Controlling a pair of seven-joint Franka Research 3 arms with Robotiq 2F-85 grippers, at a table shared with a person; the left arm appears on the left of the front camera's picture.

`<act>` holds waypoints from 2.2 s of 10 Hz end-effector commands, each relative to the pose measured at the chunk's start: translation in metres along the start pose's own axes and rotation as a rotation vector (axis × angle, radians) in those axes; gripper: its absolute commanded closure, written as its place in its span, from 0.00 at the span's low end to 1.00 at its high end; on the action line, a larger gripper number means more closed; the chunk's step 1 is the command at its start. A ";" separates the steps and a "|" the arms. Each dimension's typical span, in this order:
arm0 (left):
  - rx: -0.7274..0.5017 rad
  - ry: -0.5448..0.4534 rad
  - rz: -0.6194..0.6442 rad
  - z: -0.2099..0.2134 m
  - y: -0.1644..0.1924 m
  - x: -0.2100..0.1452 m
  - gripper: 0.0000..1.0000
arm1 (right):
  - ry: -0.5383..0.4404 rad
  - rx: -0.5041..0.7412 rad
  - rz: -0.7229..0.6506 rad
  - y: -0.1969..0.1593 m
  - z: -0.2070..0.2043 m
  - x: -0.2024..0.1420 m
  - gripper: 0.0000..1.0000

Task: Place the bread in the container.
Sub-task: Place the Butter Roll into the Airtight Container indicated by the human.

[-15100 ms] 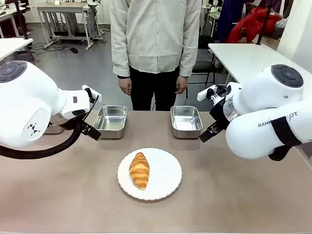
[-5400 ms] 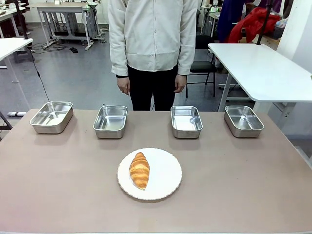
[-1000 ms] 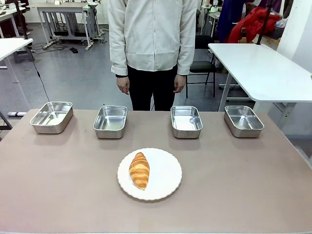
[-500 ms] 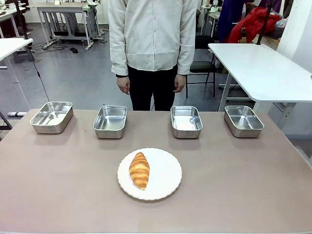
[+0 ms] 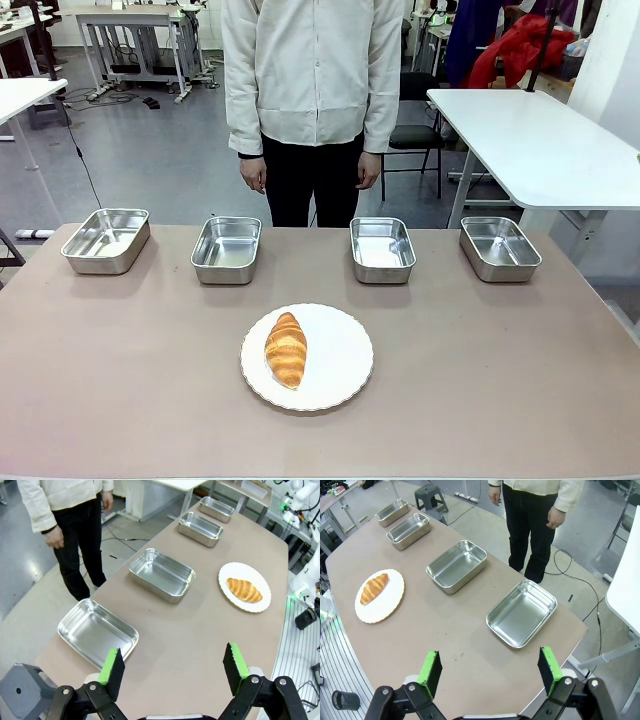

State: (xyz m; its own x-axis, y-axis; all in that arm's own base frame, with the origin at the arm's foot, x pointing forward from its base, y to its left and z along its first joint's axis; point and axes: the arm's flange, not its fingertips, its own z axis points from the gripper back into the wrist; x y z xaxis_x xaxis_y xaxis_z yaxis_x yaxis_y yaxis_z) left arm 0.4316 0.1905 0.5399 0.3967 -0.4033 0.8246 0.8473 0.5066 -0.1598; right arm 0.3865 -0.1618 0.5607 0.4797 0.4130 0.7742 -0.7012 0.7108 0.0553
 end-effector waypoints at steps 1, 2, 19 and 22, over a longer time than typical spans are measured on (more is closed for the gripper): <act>0.001 -0.008 -0.012 0.001 -0.002 0.001 0.00 | -0.024 0.005 0.019 -0.002 -0.001 0.002 0.00; 0.001 -0.008 -0.012 0.001 -0.002 0.001 0.00 | -0.024 0.005 0.019 -0.002 -0.001 0.002 0.00; 0.001 -0.008 -0.012 0.001 -0.002 0.001 0.00 | -0.024 0.005 0.019 -0.002 -0.001 0.002 0.00; 0.001 -0.008 -0.012 0.001 -0.002 0.001 0.00 | -0.024 0.005 0.019 -0.002 -0.001 0.002 0.00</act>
State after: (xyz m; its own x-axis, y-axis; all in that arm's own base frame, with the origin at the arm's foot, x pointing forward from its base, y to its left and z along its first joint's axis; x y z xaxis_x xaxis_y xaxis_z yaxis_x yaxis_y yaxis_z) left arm 0.4316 0.1905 0.5399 0.3967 -0.4033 0.8246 0.8473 0.5066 -0.1598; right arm 0.3865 -0.1618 0.5607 0.4796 0.4131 0.7742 -0.7013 0.7107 0.0552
